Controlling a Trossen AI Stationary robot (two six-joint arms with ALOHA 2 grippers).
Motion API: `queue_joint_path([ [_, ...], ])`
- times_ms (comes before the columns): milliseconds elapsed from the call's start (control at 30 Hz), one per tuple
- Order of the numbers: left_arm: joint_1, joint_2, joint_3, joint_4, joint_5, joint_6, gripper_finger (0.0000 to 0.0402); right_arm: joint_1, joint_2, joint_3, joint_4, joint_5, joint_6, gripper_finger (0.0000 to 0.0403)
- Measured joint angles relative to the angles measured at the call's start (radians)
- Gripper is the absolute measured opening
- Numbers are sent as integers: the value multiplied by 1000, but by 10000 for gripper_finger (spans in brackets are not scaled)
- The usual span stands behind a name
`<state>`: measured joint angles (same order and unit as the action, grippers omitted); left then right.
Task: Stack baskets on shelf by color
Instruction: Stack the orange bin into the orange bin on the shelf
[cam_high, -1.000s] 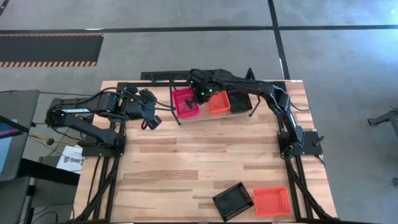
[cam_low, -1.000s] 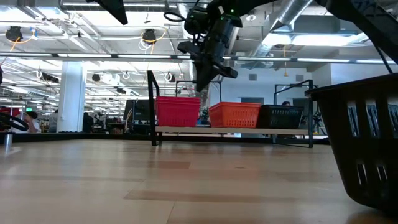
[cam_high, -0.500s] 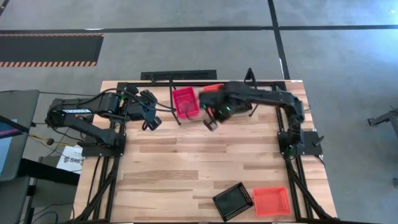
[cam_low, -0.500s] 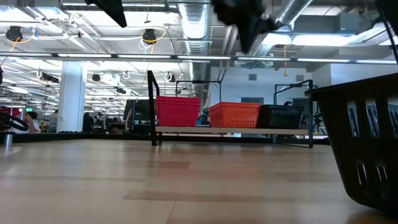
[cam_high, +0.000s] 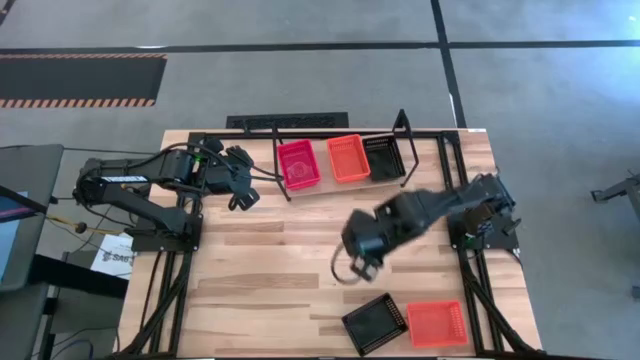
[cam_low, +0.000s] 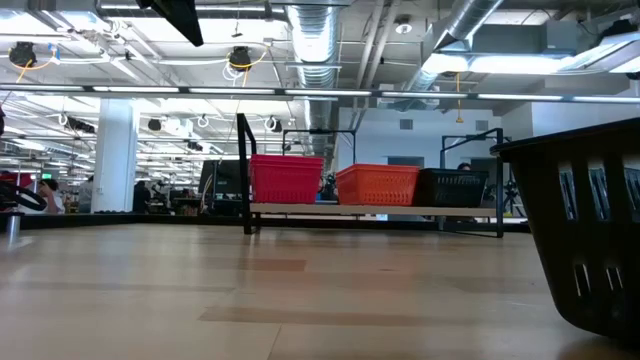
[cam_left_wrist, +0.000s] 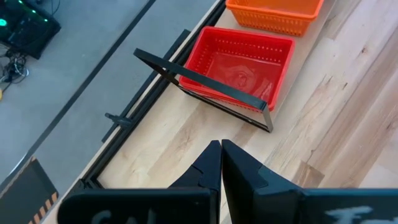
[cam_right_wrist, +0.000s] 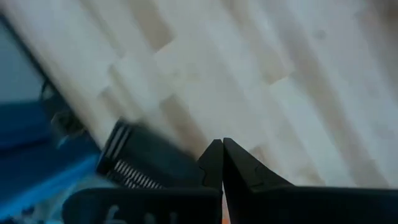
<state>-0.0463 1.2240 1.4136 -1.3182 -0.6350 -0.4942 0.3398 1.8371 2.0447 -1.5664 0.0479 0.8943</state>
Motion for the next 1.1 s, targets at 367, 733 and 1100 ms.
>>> queue_joint_path([
  [367, 0, 0, 0, 10, 36, -1, 0, 169, -17, -311, -5, -173, 377, 28],
  [733, -117, 86, 0, 90, 183, -103, 0, 314, -45, -513, -5, -337, 588, 45],
  [1100, -214, 221, 0, 238, 231, -222, 0, 478, -66, -533, 4, -336, 620, 45],
])
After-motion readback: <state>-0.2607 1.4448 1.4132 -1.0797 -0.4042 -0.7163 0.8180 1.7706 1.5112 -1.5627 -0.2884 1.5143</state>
